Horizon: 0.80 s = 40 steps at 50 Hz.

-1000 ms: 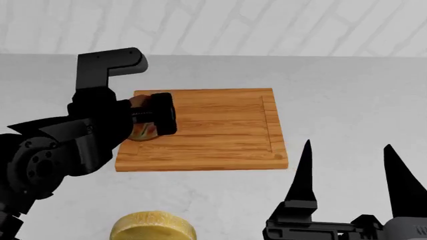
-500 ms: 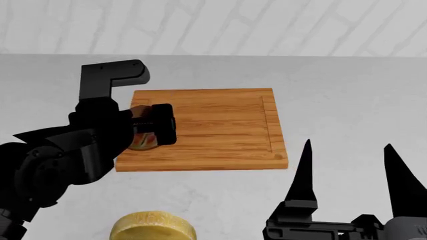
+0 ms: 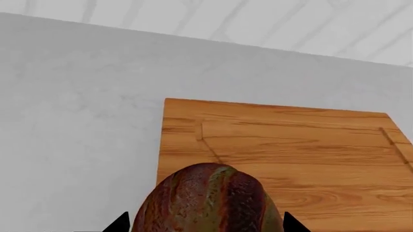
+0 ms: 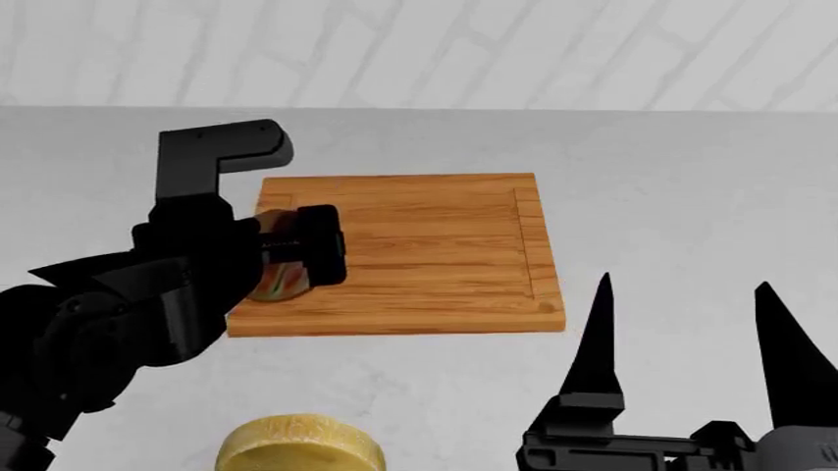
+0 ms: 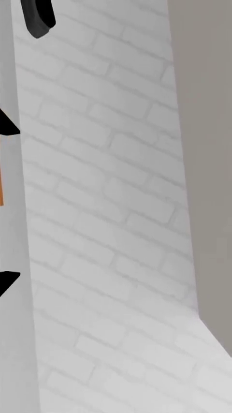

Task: Place the bread and cheese on the cutting board.

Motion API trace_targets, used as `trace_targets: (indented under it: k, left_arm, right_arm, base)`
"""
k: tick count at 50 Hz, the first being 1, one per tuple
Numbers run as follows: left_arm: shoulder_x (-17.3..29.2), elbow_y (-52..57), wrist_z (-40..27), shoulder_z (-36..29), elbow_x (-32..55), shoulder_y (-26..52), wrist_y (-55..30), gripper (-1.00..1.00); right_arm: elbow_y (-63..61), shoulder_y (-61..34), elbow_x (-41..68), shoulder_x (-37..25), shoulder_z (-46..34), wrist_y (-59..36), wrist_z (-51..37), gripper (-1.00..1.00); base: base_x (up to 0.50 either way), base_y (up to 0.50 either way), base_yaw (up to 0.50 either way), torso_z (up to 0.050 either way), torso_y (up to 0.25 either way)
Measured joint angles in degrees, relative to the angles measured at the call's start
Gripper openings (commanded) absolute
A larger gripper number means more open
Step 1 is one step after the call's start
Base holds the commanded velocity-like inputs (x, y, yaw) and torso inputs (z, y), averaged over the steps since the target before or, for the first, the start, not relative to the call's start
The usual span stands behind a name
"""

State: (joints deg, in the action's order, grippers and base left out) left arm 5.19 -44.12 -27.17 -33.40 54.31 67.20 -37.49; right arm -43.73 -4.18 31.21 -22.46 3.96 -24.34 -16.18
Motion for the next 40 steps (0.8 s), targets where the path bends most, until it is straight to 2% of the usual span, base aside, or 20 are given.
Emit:
trace_targets:
  k: [24,40]
  left_arm:
    - [1.5,3.8,-3.3,0.4,1.2,0.4,0.5,1.00]
    - [6.3,19.3,-12.4,3.8,4.0,-1.5,-0.4,1.00]
  right_arm:
    - [-0.5,0.2,0.5,-0.5,0.0,0.4,-0.4,1.00]
    - [-0.9,0.1,1.0,-0.8,-0.4,0.6,-0.4,1.00]
  base:
    - [0.00,0.00,0.00,0.000,0.000]
    - [0.00,0.00,0.00,0.000,0.000]
